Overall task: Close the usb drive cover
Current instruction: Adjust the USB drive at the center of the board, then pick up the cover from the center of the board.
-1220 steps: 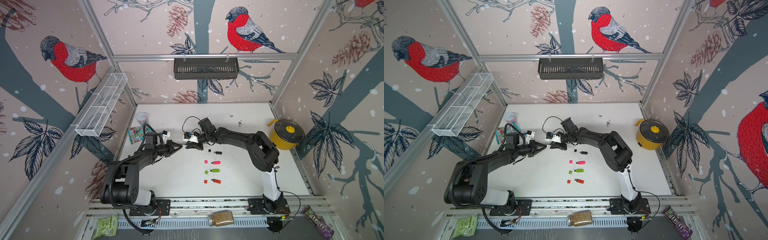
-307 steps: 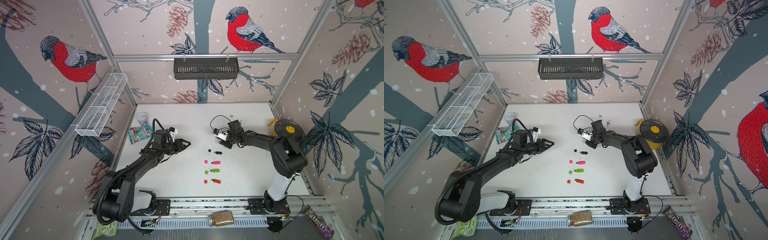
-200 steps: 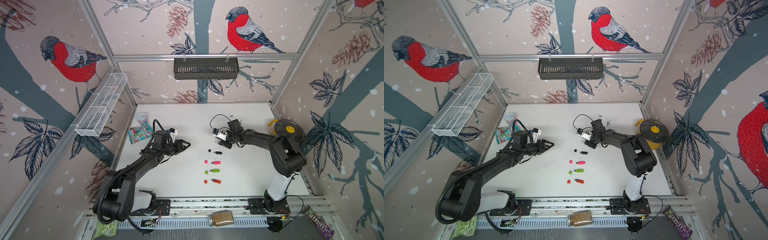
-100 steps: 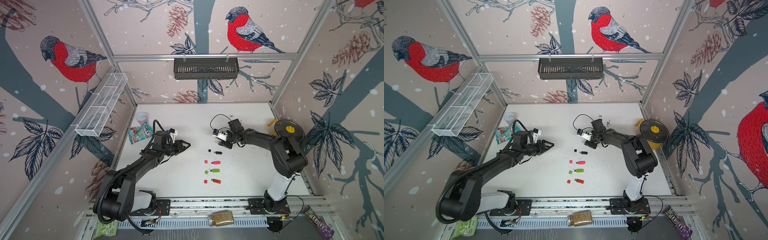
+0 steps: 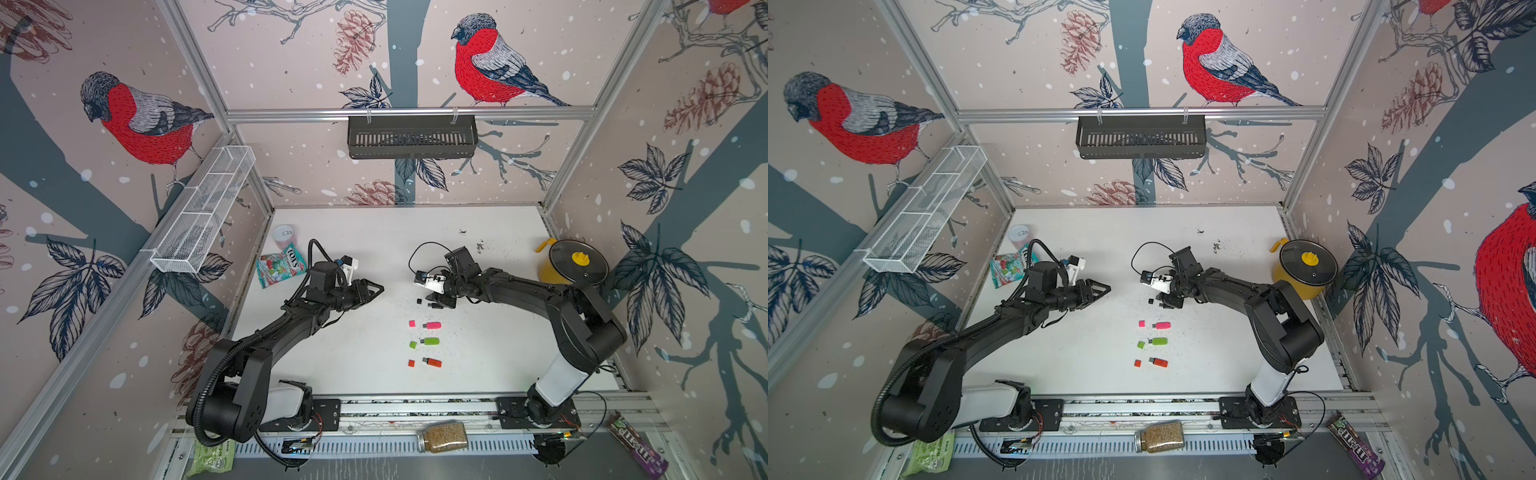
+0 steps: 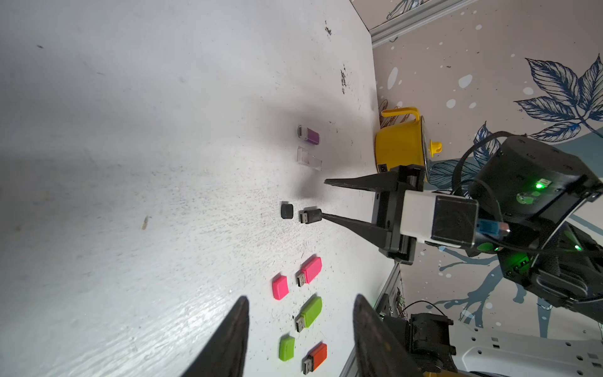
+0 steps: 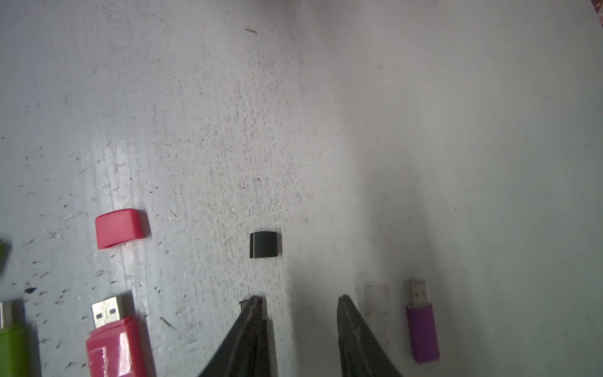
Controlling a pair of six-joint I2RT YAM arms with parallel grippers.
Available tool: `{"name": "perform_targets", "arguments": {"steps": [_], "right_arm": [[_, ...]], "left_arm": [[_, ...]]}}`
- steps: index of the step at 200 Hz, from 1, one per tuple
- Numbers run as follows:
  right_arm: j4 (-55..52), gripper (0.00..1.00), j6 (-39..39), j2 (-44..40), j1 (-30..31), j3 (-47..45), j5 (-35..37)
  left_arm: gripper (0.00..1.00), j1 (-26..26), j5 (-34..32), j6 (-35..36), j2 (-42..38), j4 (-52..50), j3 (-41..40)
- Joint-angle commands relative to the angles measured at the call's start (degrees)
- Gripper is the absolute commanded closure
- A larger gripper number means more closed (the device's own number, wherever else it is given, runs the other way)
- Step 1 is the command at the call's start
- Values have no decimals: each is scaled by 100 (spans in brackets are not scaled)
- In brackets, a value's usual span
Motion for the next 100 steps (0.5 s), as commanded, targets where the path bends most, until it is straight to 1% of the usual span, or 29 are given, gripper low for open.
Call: {"name": "perform_targets", "arguments": {"steps": [1,26,100], "right_arm": [[164,59,199,154,108,56,-82],[148,58,257,329,176,154,-112],[-174,57,175,573,278,340,-137]], "left_arm": [[49,-32,43,-241,-62,542,-96],[49,-57,26,-382,-95,696,-201],[49,-92,21,-390,17,749,-277]]}}
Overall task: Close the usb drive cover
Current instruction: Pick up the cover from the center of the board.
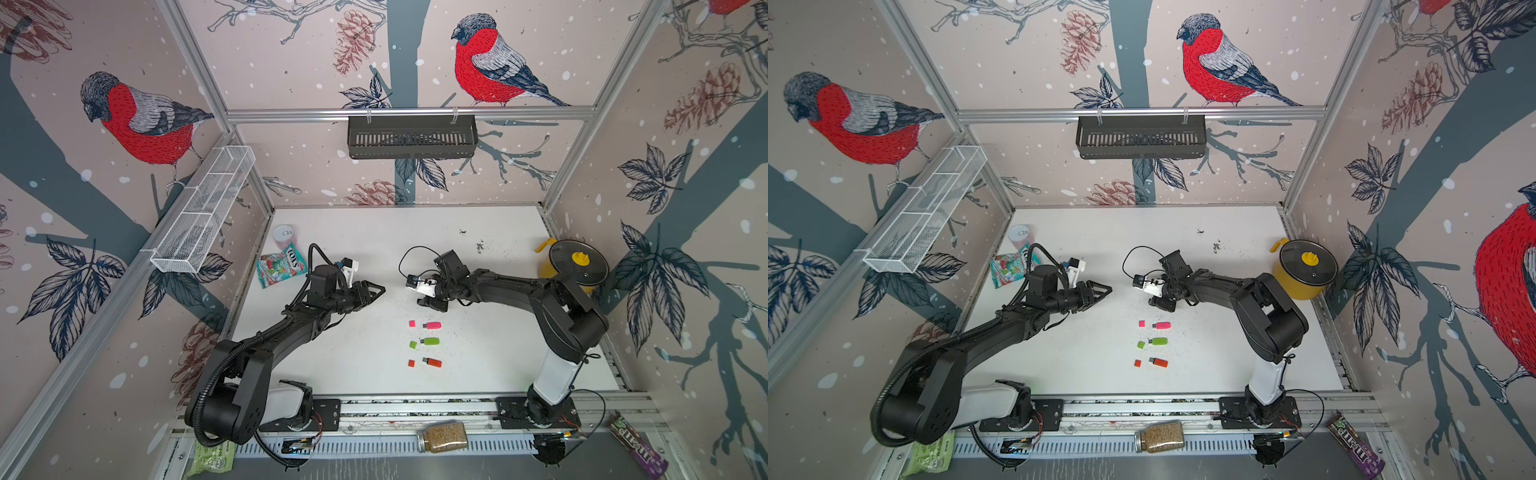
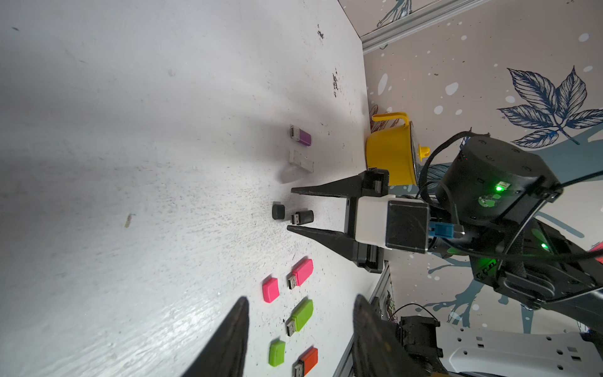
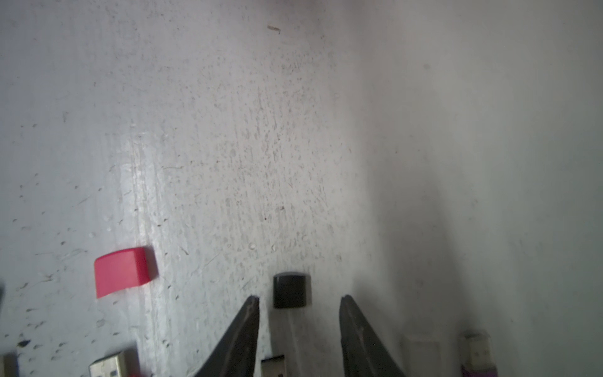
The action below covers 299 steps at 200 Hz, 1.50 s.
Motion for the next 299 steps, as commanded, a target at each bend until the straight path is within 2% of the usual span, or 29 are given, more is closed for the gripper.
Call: {"name": "perform_targets", "arguments": {"steps": [1,112,149,226,299], "right_arm": [[-150,57,-17,46,13,73,-112],[-613,61,-13,491,20,443,85],[-767,66,-76,557,9,532,109],[-1080,65,-163,531,-171,577,-114],[-1181,64,-348,616,2,630,-11]], "left_arm": [[49,-5,26,-61,23,237,-25],[49,-13,52,-20,124,296,-60],[49,-12,86,-19,190,331,-54],[49,-9,105,-27,213,368,-61],[49,-9,100,-27,213,365,-60]]}}
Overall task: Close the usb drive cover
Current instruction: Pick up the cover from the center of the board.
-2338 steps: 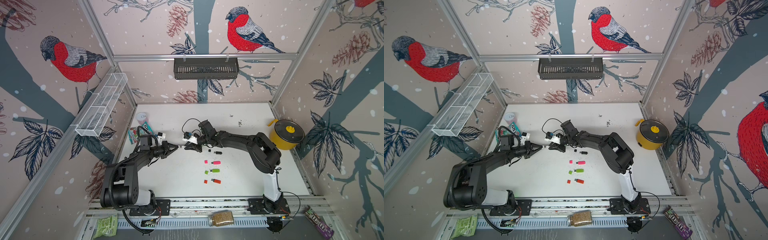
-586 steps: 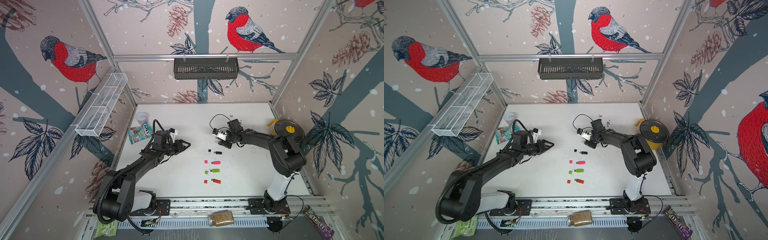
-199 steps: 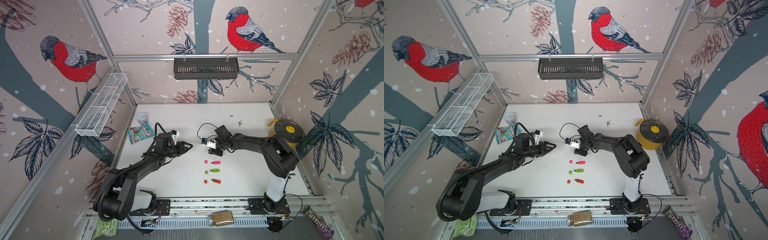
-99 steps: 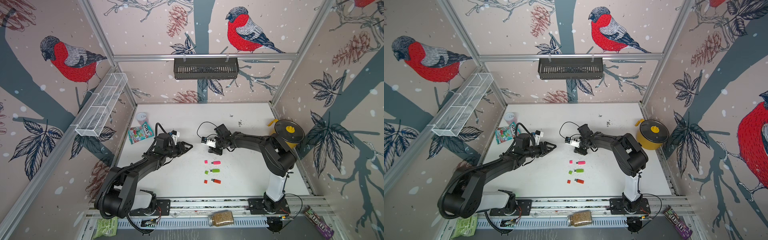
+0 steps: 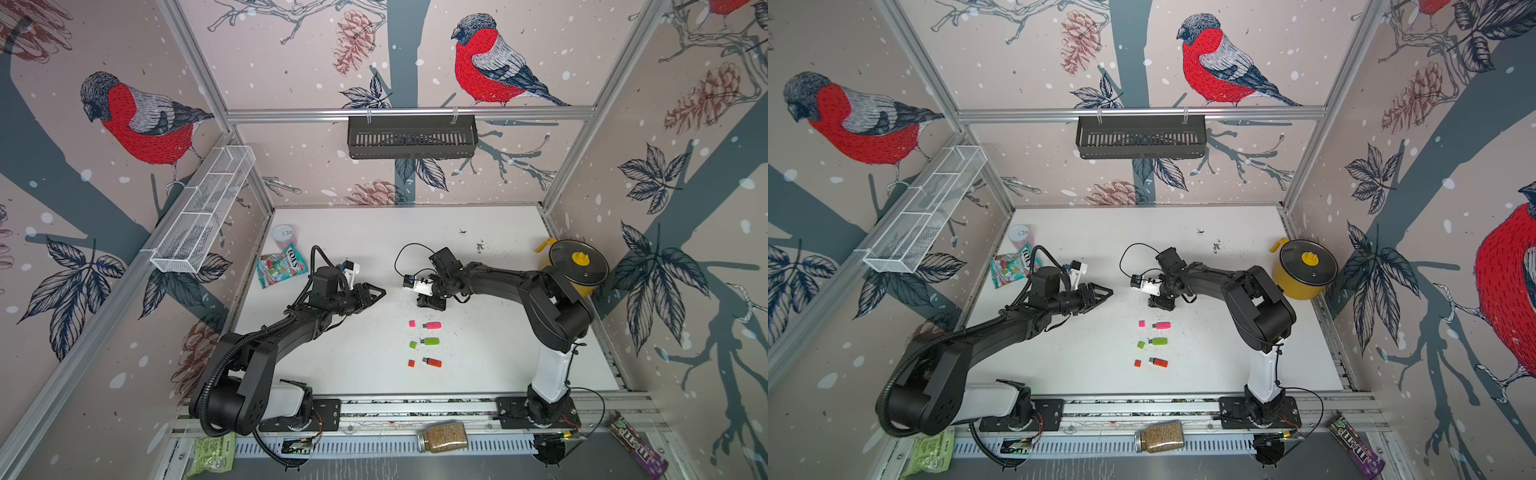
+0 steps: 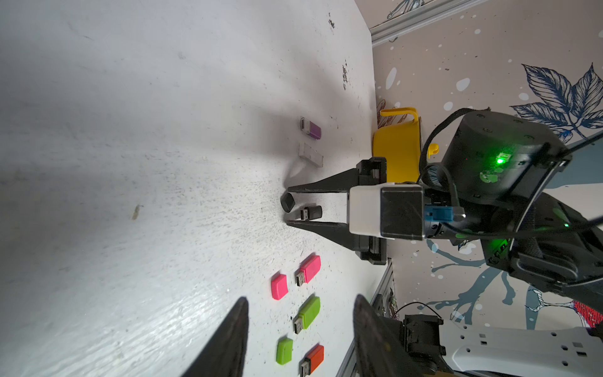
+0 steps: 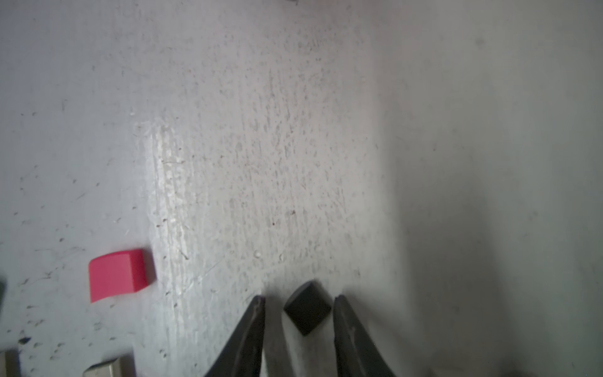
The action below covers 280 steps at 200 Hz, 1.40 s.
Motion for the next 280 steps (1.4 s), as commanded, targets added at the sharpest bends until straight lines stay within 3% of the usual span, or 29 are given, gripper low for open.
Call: {"name": "perform_targets", "arguments": {"steps": [1,130,227,280], "right_arm": [[-414,64,-72,44,32,-11,162],[-450,64,131,-190,49,-275,325],[-591,63,82,133,-44,65,328],[-632,68,29,175,13,-10,304]], "left_arm": [[49,1,78,-27,-10,260,-3],[49,-3,63,-28,-43,273,-48],[49,-3,54,-18,-55,257,-53],[49,-3,63,-28,-28,273,-55]]}}
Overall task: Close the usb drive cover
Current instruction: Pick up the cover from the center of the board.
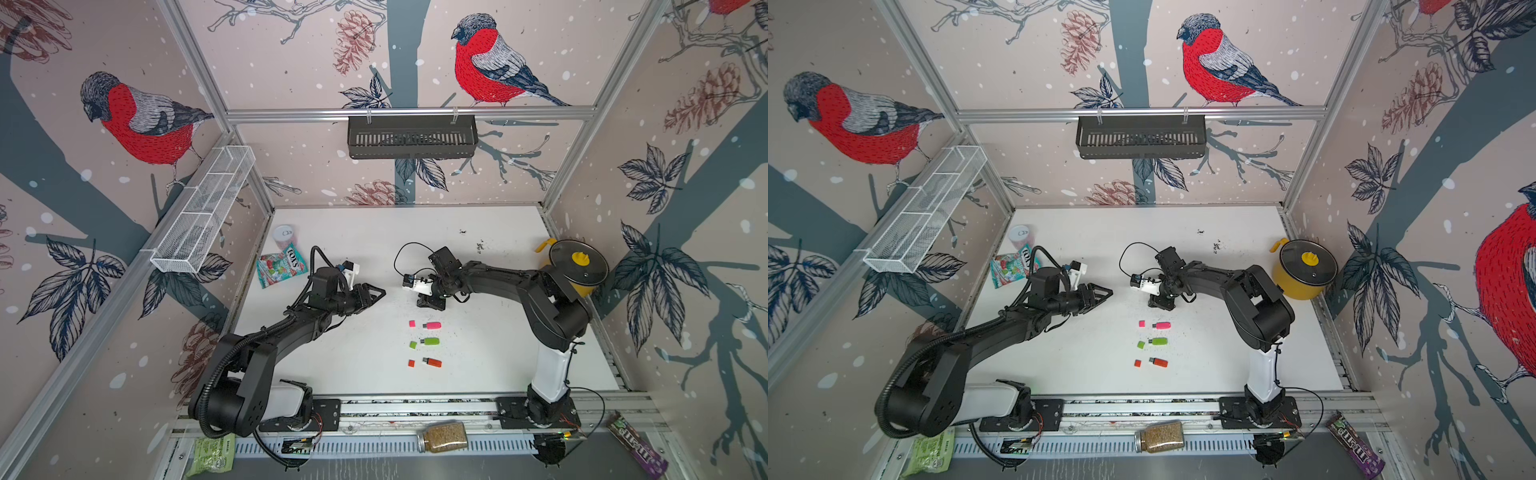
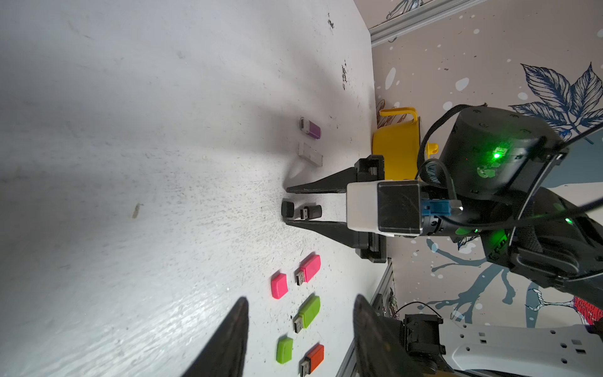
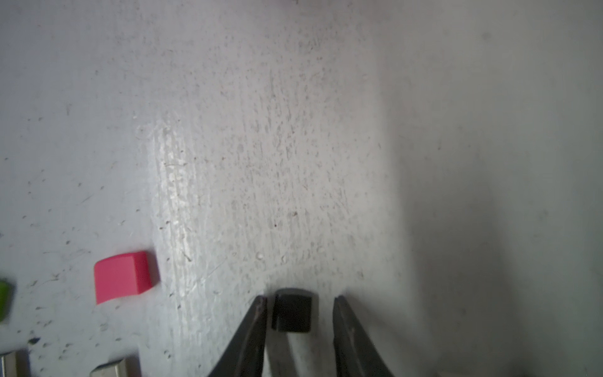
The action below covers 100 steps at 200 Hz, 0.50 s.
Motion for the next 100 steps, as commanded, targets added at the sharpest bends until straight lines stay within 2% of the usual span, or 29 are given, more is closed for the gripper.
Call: {"name": "perform_targets", "arguments": {"steps": [1,100], "right_arm": [[-493,68,-87,102,22,-87,359],[-680,66,-189,-19,-153,-156,340]], "left_arm": [[49,-5,65,-32,9,261,-21],[49,1,65,-27,-4,257,-25]]}}
